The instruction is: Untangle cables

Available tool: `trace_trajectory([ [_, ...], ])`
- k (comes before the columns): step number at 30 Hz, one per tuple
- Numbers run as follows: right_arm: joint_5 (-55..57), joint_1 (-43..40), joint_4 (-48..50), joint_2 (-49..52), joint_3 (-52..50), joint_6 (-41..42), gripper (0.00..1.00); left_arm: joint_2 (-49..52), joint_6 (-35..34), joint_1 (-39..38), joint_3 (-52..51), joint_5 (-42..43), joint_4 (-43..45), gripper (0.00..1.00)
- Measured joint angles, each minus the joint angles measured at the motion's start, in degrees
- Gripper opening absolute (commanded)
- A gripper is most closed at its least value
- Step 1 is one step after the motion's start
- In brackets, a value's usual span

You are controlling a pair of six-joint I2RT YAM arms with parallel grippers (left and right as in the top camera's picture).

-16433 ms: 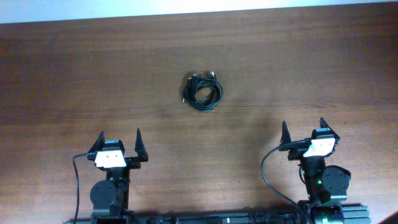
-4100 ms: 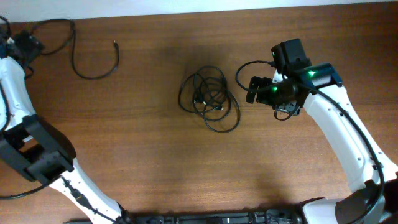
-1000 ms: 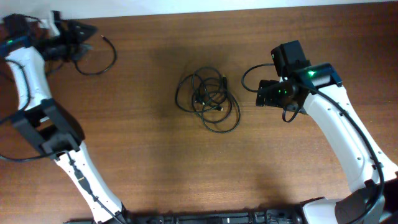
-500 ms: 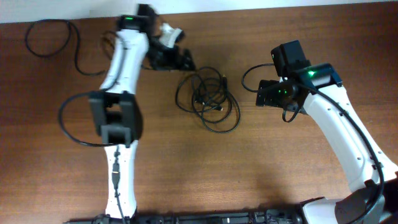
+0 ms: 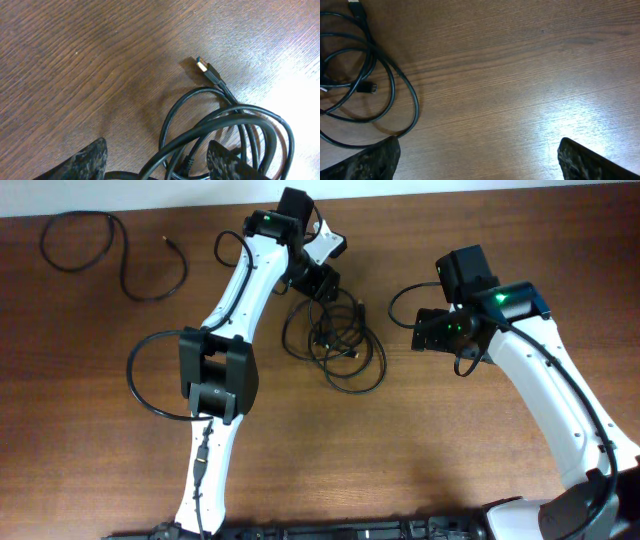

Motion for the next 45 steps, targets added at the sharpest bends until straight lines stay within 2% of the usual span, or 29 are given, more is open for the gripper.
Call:
trace_trajectory([
  [1, 0.0, -0.02, 0.0, 0.0, 0.0, 0.02, 0.98, 0.0, 0.02, 0.0, 0.0, -0.13, 0.0, 0.52],
  [5, 0.0, -0.02, 0.0, 0.0, 0.0, 0.04, 0.98, 0.0, 0.39, 0.0, -0.09, -0.35, 0.09, 0.13],
  [7, 0.0, -0.02, 0.0, 0.0, 0.0, 0.0, 0.98, 0.0, 0.13, 0.0, -0.46, -0.35, 0.57, 0.0],
  [14, 0.0, 0.0, 0.02, 0.0, 0.0, 0.0, 0.98, 0.0, -4.72, 0.02, 0.04, 0.37, -0.11, 0.0],
  [19, 0.0, -0.02, 0.0, 0.0, 0.0, 0.0, 0.98, -0.98, -6.58, 0.26, 9.51, 7.23, -4.31, 0.0],
  [22, 0.0, 0.0, 0.0, 0.0, 0.0, -0.02, 0.98, -6.67, -9.22, 0.63, 15.39, 10.93, -4.39, 0.0],
  [28, 0.0, 0.0, 0.0, 0.0, -0.02, 0.0, 0.98, -19.82, -13.0, 0.98, 20.04, 13.53, -2.78, 0.0],
  [32, 0.0, 0.0, 0.0, 0.0, -0.02, 0.0, 0.98, -25.83, -17.4, 1.03, 20.09, 14.16, 3.19, 0.0],
  [39, 0.0, 0.0, 0.0, 0.0, -0.04, 0.02, 0.98, -33.97, -24.61, 3.58, 20.02, 14.29, 24.59, 0.0],
  [45, 0.02, 0.0, 0.0, 0.0, -0.04, 0.0, 0.98, -38.16, -33.24, 7.32, 20.39, 14.01, 38.29, 0.0],
])
